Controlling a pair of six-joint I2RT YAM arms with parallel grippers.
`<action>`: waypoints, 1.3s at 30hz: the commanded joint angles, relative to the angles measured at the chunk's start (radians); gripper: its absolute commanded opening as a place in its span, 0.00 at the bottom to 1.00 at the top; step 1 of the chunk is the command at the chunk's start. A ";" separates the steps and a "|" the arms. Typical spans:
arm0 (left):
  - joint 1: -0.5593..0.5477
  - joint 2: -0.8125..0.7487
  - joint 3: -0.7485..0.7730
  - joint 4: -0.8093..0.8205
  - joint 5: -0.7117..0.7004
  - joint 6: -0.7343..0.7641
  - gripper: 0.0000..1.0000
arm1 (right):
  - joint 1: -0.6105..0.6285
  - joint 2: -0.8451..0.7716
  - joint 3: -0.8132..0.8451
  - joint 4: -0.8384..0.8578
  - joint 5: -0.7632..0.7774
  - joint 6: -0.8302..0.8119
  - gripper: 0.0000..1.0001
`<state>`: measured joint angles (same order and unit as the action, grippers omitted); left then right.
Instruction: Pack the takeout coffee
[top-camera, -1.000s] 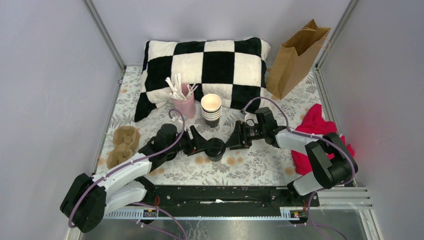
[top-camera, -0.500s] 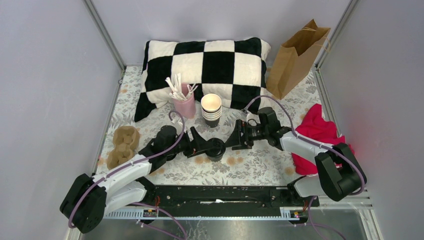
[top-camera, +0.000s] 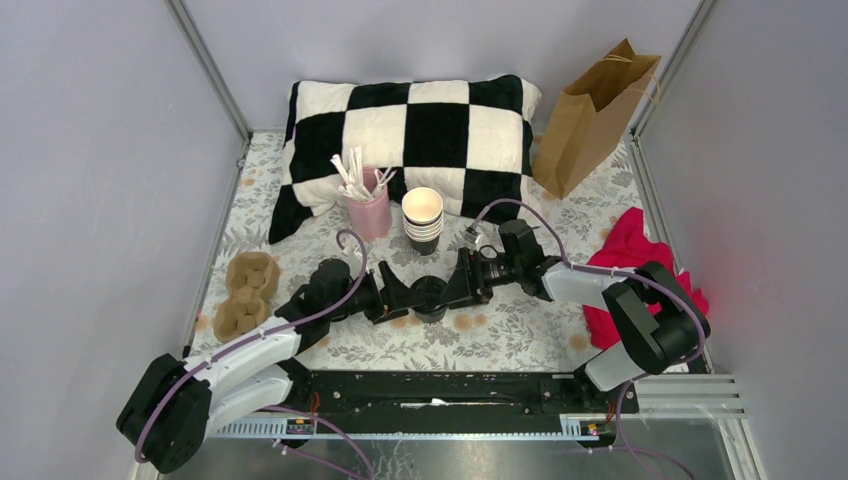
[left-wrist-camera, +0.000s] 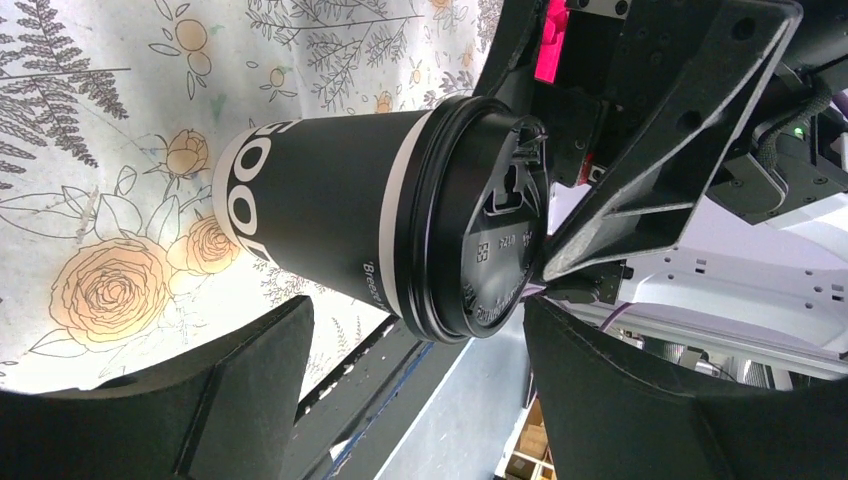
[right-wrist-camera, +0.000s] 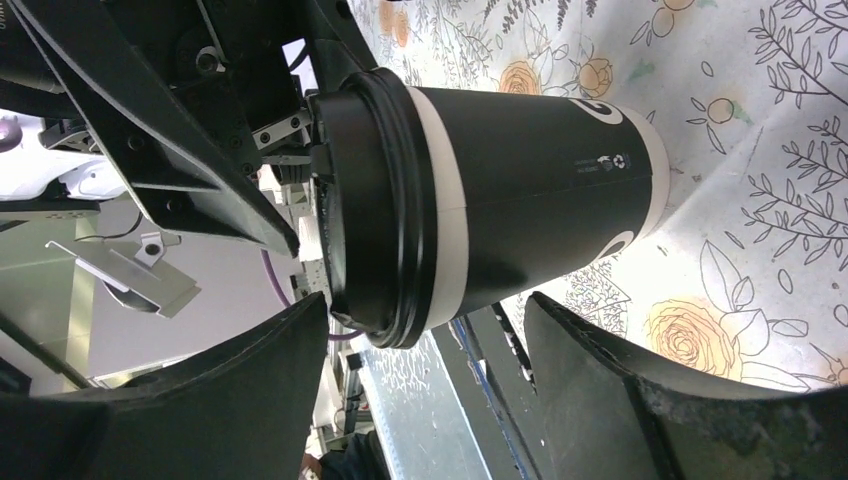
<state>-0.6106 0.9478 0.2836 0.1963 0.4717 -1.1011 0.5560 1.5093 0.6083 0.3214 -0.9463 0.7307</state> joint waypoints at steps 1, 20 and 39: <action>-0.004 -0.006 -0.018 0.062 0.041 0.000 0.80 | 0.010 0.042 -0.009 0.110 -0.049 0.017 0.77; -0.005 -0.043 -0.120 0.083 0.008 -0.020 0.76 | 0.003 0.250 -0.108 0.430 -0.063 0.171 0.66; -0.004 -0.053 -0.125 0.051 -0.029 -0.012 0.75 | 0.005 0.324 -0.120 0.706 -0.097 0.353 0.62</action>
<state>-0.6140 0.8906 0.1806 0.2588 0.4751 -1.1347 0.5560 1.7218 0.5365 0.8333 -1.0622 1.0080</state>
